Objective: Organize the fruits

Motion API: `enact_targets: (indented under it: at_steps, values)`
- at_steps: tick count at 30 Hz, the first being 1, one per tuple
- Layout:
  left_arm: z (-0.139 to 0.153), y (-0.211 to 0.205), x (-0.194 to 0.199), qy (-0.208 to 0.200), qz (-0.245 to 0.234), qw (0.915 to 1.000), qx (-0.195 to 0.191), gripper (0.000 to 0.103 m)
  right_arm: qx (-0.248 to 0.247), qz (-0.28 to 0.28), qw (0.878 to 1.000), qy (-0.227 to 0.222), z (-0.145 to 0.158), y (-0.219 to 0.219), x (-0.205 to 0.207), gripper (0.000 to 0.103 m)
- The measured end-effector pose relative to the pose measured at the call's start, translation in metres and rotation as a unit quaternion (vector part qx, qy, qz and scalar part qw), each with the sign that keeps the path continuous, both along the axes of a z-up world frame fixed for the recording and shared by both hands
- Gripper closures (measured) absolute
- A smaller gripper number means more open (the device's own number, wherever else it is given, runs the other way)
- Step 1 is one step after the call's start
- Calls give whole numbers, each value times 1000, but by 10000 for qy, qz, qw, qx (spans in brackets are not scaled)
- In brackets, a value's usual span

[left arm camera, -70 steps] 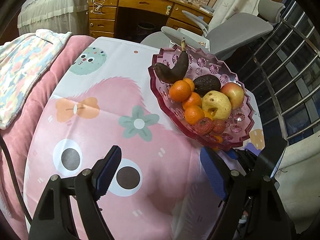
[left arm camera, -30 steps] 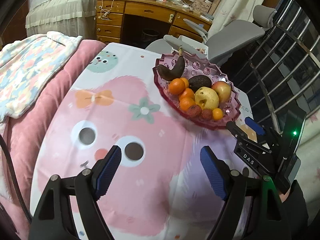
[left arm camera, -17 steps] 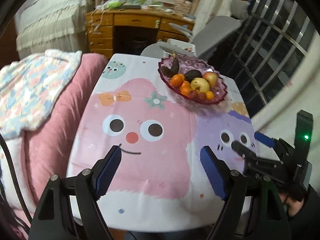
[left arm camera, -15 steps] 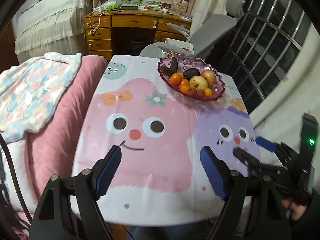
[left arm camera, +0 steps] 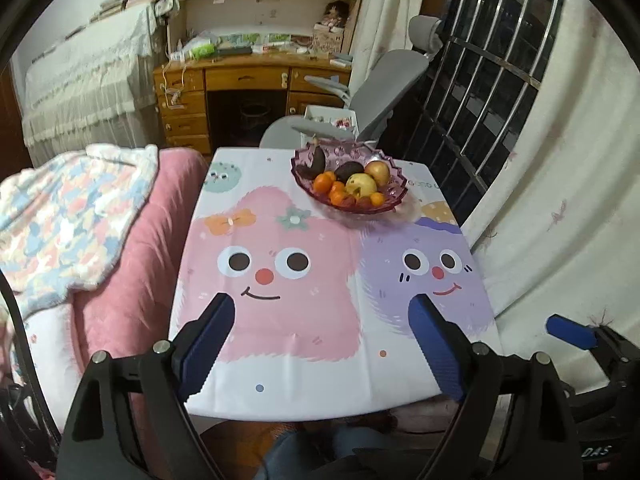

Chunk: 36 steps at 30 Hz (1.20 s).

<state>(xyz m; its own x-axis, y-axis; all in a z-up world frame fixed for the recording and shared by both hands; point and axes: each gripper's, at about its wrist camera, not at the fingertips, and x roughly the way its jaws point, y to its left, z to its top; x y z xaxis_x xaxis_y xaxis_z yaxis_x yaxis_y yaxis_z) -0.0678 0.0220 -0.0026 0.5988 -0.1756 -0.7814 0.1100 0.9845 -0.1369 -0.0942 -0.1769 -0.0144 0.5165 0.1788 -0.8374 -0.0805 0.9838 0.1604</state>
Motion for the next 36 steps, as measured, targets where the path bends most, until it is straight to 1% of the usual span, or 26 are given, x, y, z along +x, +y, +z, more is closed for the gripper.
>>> enact_targets:
  at_steps: [2,4,7,10,11,17,30,36]
  values:
    - [6,-11,-4,-21,2,9999,152,13,-30,-103,9999,43,7,-5,-1,2]
    - [10,-18,-8,-49,46,9997,221,10,57,-236,9997,104,10,-14,-5,2]
    - [12,-27,-14,-99,149,9992,357,4,94,-498,9986,128,6,-27,-8,2]
    - [8,-31,-17,-68,316,9985,444,1,122,-553,9984,95,-1,-30,-12,1]
    - [6,-32,-17,-57,376,9981,486,1,123,-522,9985,109,-3,-29,-13,0]
    - [2,-32,-15,-62,631,9961,607,0,101,-343,9993,106,-12,-26,-11,0]
    - [-3,-36,-7,76,672,9959,593,0,82,-200,9998,42,-10,-30,-3,0]
    - [-8,-36,-8,161,654,9957,632,0,68,-189,9998,98,-12,-28,-1,0]
